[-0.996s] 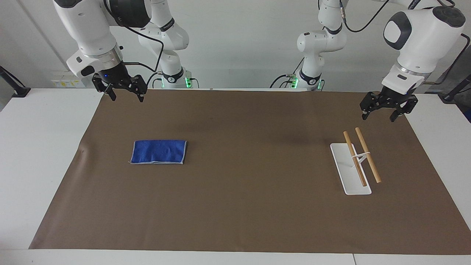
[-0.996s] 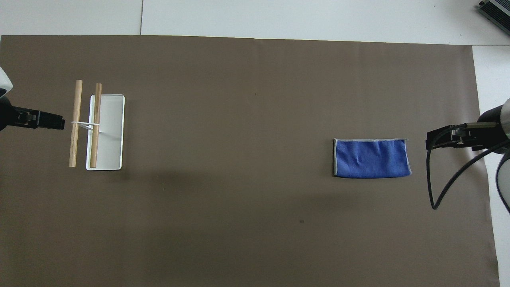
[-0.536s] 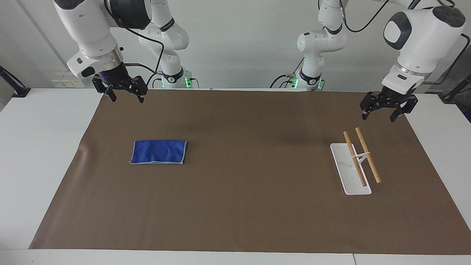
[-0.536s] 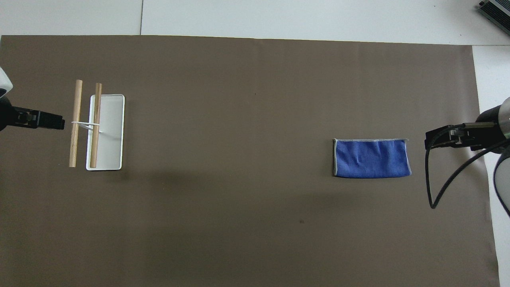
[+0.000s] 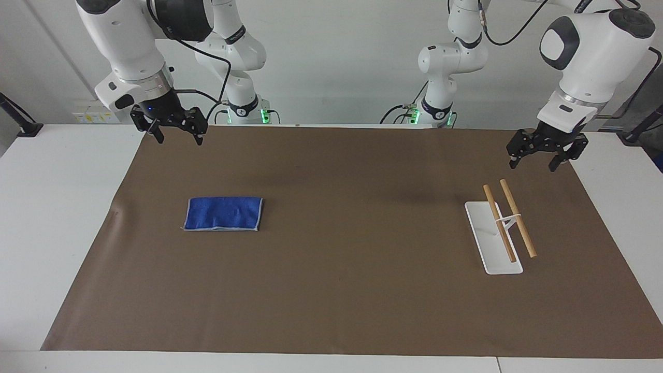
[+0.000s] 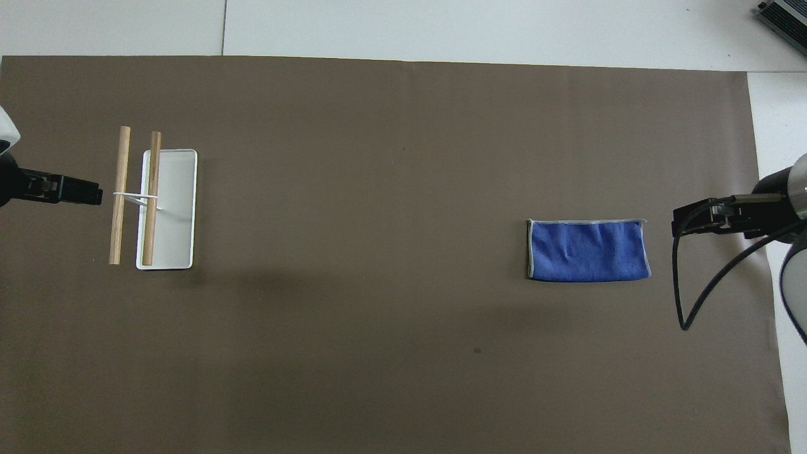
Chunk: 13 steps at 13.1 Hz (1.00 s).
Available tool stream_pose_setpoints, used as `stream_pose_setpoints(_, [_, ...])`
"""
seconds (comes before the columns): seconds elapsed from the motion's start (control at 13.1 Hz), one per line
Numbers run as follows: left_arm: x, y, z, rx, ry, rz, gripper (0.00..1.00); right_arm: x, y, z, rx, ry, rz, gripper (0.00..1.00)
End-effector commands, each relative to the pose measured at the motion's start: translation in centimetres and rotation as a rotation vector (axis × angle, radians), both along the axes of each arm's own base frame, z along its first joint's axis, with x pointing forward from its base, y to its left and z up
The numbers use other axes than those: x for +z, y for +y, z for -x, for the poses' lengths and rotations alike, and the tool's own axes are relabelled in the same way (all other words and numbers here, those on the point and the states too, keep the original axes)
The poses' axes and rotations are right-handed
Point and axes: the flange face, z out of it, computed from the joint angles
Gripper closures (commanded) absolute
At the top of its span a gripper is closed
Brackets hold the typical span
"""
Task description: Right arm passes towel to left arm to hang
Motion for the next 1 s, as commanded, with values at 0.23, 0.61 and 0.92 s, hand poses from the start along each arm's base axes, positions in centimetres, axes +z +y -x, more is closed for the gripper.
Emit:
stream_pose_setpoints(0.23, [0.1,0.1,0.5,0.01,-0.006,-0.018,0.0,-0.2,-0.2,0.6,0.001,-0.01,-0.014,0.0])
stream_pose_setpoints(0.61, [0.1,0.1,0.5,0.01,-0.006,-0.019,0.0,-0.4,-0.2,0.8,0.001,-0.006,-0.013,0.0])
stream_pose_setpoints(0.92, [0.1,0.1,0.5,0.012,-0.006,-0.017,0.0,-1.2,-0.6,0.2,-0.003,-0.041,-0.015,0.0])
